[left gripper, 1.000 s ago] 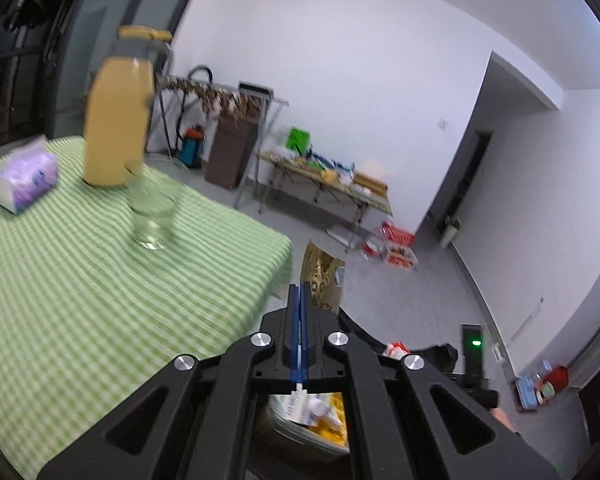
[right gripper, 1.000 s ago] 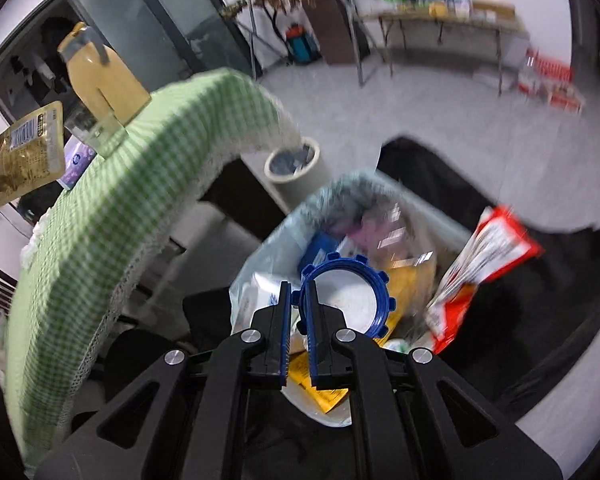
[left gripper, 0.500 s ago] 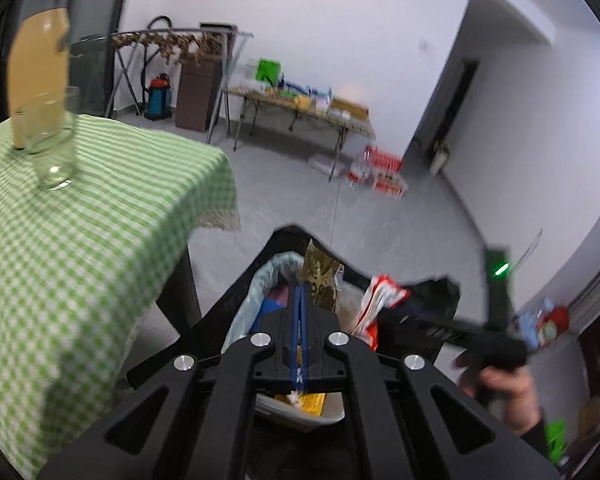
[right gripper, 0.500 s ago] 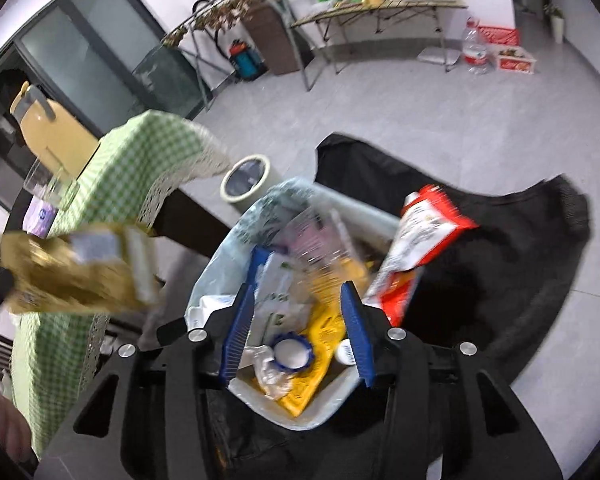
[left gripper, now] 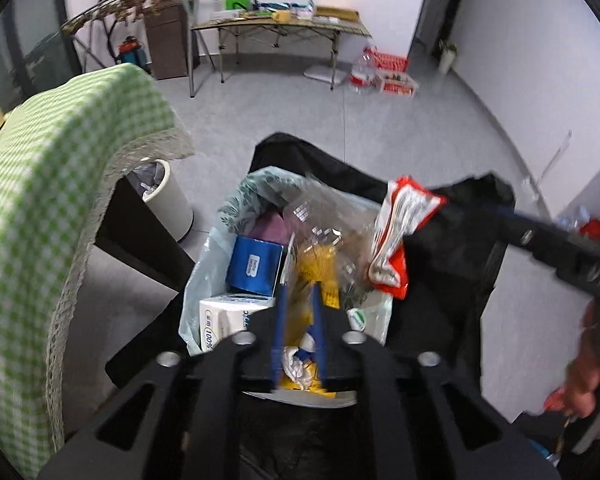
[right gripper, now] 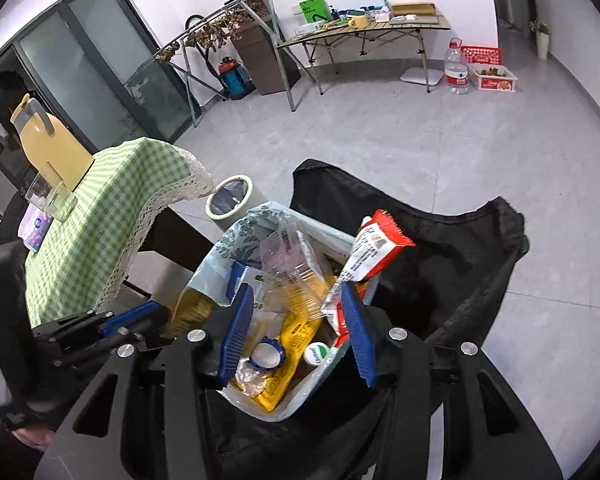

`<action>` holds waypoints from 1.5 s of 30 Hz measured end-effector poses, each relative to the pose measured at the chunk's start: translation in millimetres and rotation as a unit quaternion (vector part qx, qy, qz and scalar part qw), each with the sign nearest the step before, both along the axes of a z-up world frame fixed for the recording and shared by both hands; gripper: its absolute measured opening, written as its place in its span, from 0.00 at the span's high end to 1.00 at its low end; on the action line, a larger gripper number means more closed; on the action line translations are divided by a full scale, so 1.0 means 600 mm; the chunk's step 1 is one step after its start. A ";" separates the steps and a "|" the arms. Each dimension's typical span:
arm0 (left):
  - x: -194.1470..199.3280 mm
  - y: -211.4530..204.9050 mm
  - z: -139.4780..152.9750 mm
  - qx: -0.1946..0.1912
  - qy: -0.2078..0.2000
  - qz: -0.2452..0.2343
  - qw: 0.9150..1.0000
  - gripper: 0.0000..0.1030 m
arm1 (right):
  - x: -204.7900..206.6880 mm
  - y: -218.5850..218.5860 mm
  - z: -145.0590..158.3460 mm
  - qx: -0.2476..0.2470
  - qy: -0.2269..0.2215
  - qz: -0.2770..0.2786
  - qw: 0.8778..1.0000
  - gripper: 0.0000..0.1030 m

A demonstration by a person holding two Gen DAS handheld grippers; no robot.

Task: Collect trash
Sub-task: 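Carry the gold wrapper and blue cap over to the trash bag, then open both tools to drop the wrapper and cap into the bag, then withdraw both tools from the bag back over the table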

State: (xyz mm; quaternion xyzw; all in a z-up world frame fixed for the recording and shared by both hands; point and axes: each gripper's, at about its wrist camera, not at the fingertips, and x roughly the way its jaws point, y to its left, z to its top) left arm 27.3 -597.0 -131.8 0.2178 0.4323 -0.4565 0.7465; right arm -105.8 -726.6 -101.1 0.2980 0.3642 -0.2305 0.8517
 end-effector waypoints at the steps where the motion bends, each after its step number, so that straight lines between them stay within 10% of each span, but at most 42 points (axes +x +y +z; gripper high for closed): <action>1: -0.002 -0.004 -0.002 0.000 -0.003 -0.006 1.000 0.66 | -0.002 -0.002 0.000 -0.001 0.001 -0.001 1.000 0.56; 14: 0.021 0.042 0.054 -0.033 -0.026 0.020 0.999 0.48 | -0.010 0.006 -0.001 -0.004 0.011 -0.001 1.000 0.51; 20: 0.047 0.089 0.124 -0.087 -0.046 0.060 0.993 0.24 | -0.023 0.024 0.027 -0.073 0.049 -0.016 0.996 0.45; 33: 0.086 0.335 0.350 -0.210 -0.158 0.151 0.953 0.07 | -0.064 0.053 0.171 -0.144 0.011 -0.057 0.988 0.37; 45: 0.079 0.552 0.458 -0.233 -0.262 0.206 0.914 0.07 | 0.014 0.181 0.320 -0.230 -0.053 0.013 0.972 0.30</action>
